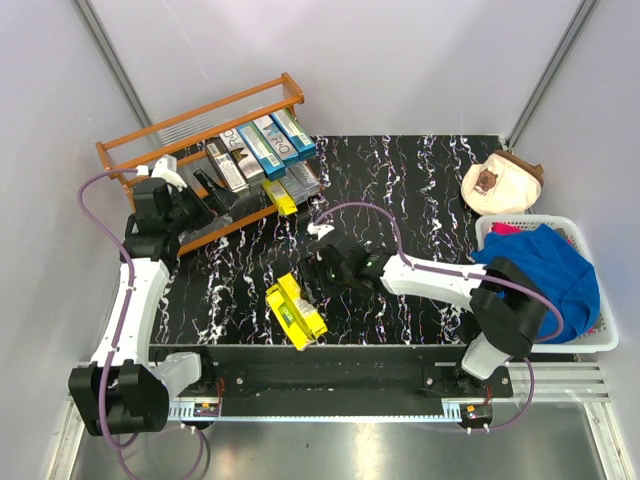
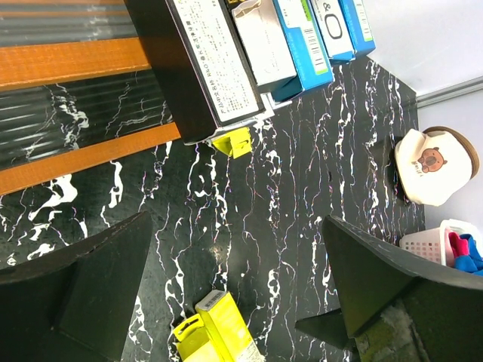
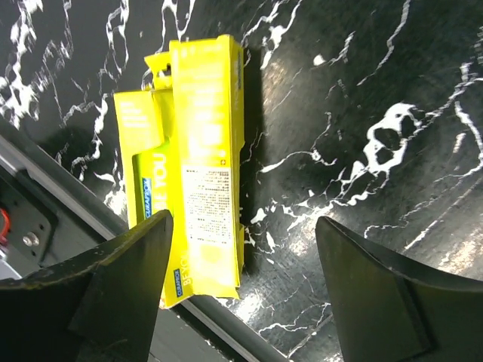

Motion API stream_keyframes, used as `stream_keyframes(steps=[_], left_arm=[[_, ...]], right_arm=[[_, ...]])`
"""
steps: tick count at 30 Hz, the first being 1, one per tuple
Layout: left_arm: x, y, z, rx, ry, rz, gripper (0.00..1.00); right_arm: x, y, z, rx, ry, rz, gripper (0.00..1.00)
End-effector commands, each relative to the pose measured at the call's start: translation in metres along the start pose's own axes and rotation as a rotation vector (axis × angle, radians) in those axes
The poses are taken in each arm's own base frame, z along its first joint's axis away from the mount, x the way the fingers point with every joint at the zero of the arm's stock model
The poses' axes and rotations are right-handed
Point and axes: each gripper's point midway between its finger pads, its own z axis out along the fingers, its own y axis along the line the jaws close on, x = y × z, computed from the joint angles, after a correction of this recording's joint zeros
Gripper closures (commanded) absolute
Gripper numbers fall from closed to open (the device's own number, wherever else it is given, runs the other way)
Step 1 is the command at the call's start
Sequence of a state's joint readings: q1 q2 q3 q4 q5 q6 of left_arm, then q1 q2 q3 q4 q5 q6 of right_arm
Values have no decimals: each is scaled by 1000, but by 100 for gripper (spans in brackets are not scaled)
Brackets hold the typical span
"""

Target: Place and organize the toothpastes onto the shelf

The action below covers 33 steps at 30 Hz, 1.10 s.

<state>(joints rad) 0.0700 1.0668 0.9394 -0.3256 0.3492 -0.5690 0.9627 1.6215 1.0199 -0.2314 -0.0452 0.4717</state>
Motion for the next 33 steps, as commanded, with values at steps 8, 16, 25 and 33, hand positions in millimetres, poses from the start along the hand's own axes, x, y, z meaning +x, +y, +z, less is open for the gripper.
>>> stream_keyframes(steps=[8, 16, 25, 33], left_arm=[[-4, -7, 1, 33, -16, 20, 1], [0, -4, 3, 30, -5, 17, 1], [0, -5, 1, 34, -3, 17, 1], [8, -10, 6, 70, 33, -6, 1]], right_arm=[[24, 23, 34, -76, 148, -99, 21], [42, 27, 50, -100, 232, -101, 37], [31, 19, 45, 24, 168, -142, 52], [-16, 26, 18, 62, 5, -145, 62]])
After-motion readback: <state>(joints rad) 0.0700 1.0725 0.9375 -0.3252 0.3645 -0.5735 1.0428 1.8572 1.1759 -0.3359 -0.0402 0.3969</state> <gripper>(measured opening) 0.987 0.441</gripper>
